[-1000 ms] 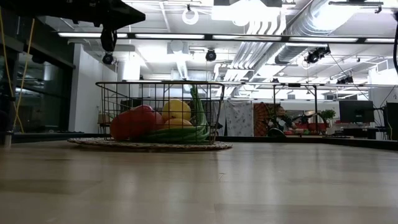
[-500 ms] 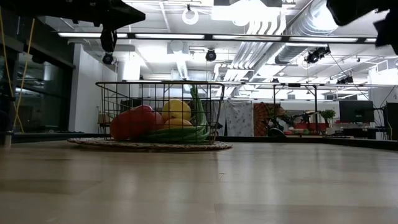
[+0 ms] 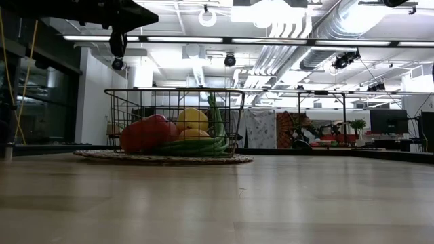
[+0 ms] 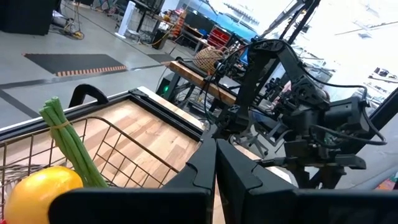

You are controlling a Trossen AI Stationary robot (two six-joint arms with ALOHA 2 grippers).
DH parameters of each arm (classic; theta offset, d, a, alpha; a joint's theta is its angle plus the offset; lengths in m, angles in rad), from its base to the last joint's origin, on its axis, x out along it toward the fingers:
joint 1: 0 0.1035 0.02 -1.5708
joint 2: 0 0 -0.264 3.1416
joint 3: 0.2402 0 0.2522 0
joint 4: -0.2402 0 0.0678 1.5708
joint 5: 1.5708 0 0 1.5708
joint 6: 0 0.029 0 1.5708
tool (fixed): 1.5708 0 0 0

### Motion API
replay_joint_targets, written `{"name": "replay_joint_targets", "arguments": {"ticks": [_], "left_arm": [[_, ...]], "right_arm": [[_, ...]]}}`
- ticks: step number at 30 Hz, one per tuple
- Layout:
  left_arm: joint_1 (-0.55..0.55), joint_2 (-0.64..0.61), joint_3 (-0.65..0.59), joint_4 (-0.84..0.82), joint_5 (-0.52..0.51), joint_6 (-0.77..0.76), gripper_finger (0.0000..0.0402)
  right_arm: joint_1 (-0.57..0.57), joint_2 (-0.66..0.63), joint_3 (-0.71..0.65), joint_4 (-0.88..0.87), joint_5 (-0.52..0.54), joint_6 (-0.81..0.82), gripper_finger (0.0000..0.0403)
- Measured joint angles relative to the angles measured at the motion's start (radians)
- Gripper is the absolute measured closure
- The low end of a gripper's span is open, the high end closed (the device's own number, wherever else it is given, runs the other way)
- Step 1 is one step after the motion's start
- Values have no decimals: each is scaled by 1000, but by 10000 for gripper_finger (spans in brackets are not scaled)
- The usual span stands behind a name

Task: Build produce basket
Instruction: Put the pomegranate into the wire basket

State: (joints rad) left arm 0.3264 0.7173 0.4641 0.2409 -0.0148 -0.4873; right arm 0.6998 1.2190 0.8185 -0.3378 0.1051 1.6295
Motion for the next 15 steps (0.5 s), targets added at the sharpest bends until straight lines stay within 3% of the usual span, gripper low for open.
{"name": "replay_joint_targets", "arguments": {"ticks": [7,15], "left_arm": [[0,0,0,0,0,0,401],[0,0,0,0,0,0,401]], "right_arm": [[-37,0,1,-112,8,-103,212],[-79,-1,1,-100,16,-148,204]]}}
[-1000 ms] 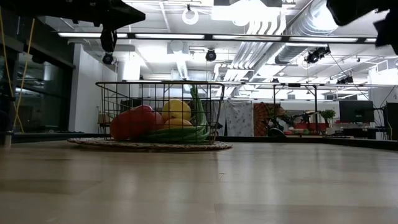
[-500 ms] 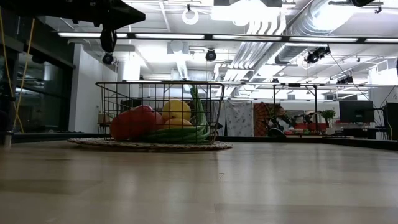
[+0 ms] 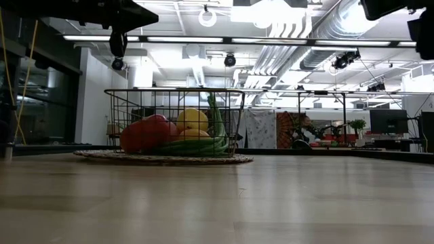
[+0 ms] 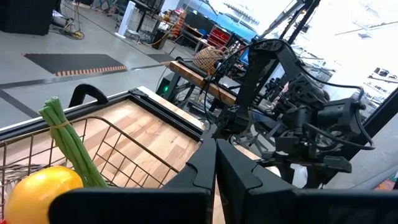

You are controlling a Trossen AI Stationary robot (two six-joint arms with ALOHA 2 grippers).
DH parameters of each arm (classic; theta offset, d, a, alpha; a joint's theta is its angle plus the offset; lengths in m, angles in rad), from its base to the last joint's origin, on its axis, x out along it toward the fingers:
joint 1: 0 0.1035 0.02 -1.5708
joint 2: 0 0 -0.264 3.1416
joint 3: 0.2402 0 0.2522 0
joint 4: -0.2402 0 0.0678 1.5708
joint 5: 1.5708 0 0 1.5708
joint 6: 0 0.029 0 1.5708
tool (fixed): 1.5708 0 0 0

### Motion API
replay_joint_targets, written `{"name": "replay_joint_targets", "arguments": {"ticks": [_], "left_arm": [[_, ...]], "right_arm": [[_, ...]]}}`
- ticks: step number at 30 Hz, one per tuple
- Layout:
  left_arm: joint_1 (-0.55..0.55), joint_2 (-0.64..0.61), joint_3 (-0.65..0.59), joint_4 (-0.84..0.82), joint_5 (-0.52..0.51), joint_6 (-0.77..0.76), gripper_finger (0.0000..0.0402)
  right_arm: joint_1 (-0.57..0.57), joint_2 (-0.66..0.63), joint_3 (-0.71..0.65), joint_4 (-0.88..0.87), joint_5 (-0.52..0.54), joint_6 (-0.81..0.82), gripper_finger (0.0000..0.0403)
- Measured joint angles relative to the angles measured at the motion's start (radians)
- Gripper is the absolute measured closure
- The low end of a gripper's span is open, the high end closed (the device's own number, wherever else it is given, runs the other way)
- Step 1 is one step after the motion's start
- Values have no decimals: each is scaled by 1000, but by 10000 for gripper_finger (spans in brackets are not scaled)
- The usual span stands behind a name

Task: Build produce basket
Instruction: Put the pomegranate into the wire basket

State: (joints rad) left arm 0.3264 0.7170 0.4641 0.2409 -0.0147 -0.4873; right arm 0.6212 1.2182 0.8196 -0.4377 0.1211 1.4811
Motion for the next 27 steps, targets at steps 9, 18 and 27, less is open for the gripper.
{"name": "replay_joint_targets", "arguments": {"ticks": [9,18,27], "left_arm": [[0,0,0,0,0,0,401],[1,0,0,0,0,0,401],[1,0,0,-1,0,-11,401]], "right_arm": [[-26,0,0,28,-74,-32,44],[-26,0,1,-15,-138,-15,18],[31,0,1,-15,-178,126,18]]}}
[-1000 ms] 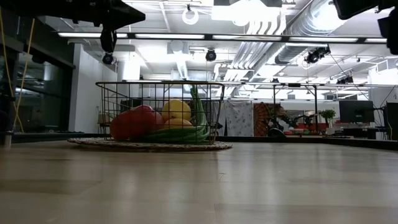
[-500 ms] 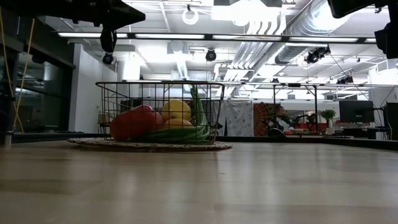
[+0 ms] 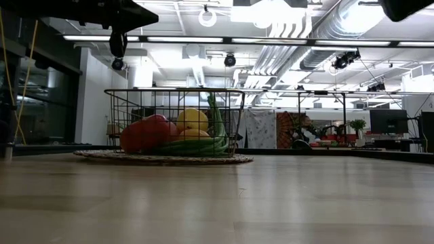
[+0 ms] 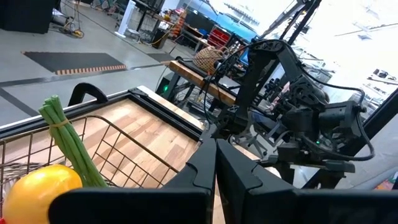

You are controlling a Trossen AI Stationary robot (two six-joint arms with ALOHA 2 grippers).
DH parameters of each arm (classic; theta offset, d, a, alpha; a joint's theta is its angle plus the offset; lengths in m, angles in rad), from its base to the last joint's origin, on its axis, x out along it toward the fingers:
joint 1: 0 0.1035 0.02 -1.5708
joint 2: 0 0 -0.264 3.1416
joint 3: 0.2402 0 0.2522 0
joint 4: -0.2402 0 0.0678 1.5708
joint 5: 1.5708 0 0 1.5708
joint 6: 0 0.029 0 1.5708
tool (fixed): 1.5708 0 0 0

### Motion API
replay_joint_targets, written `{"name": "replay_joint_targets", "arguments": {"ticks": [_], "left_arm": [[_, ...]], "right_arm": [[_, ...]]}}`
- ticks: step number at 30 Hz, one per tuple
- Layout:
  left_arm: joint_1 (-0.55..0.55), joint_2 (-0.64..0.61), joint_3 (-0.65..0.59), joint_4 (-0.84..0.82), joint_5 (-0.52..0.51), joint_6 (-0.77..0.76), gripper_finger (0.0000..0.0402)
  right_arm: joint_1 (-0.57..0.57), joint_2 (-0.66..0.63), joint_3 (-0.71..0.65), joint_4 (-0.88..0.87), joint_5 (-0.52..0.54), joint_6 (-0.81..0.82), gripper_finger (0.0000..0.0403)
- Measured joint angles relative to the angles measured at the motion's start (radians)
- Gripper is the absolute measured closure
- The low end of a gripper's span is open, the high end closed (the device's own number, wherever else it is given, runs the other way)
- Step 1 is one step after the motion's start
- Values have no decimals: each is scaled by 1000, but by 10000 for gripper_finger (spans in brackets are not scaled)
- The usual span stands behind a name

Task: Build produce basket
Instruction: Put the pomegranate into the wire basket

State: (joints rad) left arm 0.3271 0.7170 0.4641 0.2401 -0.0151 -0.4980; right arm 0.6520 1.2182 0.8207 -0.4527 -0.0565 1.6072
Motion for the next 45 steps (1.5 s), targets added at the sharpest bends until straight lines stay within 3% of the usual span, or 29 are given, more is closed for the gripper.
{"name": "replay_joint_targets", "arguments": {"ticks": [4,9,17,20,30,45], "left_arm": [[0,0,0,0,1,0,401],[0,0,0,0,3,0,401],[0,0,0,-2,3,-14,401],[0,0,0,-4,3,-15,401],[0,0,0,-4,3,-23,401],[0,0,0,-4,3,-23,401]], "right_arm": [[41,17,0,-45,13,89,18],[71,70,34,13,52,86,18],[84,314,381,-484,47,-57,18],[84,401,466,-556,48,-124,18],[84,554,540,-535,-23,-176,18],[84,591,540,-536,-8,-209,18]]}}
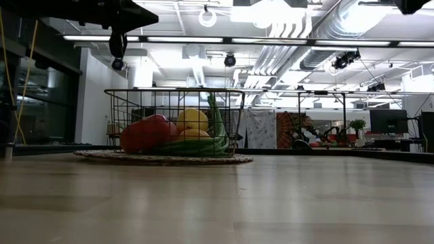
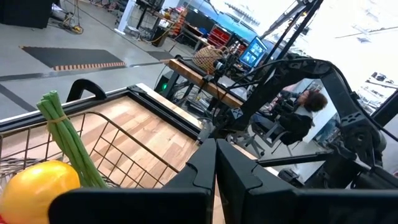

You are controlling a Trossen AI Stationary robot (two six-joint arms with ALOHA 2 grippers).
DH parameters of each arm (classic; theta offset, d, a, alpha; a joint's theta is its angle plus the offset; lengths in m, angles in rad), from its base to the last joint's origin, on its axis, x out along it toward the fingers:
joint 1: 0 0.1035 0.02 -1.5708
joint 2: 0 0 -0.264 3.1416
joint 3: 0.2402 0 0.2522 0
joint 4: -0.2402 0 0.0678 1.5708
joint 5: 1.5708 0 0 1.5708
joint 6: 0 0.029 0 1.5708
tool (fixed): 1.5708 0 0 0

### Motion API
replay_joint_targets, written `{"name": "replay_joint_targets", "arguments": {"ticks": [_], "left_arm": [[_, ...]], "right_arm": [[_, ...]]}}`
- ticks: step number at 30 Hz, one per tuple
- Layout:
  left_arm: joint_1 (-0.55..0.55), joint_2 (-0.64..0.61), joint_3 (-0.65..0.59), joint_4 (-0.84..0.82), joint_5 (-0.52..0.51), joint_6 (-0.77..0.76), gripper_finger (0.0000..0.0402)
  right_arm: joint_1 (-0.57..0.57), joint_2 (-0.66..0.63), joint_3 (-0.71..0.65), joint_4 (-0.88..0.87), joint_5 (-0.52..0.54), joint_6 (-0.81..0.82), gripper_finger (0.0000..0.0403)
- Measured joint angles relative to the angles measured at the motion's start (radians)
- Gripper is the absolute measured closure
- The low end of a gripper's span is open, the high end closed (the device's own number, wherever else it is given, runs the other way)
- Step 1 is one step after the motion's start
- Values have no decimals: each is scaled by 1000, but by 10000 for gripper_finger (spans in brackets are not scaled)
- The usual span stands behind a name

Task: Build produce basket
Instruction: Put the pomegranate into the wire basket

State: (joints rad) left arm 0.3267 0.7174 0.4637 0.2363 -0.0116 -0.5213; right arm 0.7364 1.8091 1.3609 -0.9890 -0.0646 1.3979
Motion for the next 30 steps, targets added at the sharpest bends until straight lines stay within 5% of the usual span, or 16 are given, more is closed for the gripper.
{"name": "replay_joint_targets", "arguments": {"ticks": [30], "left_arm": [[-1,0,0,-3,0,0,401]], "right_arm": [[-3,130,4,9,-50,-37,27]]}}
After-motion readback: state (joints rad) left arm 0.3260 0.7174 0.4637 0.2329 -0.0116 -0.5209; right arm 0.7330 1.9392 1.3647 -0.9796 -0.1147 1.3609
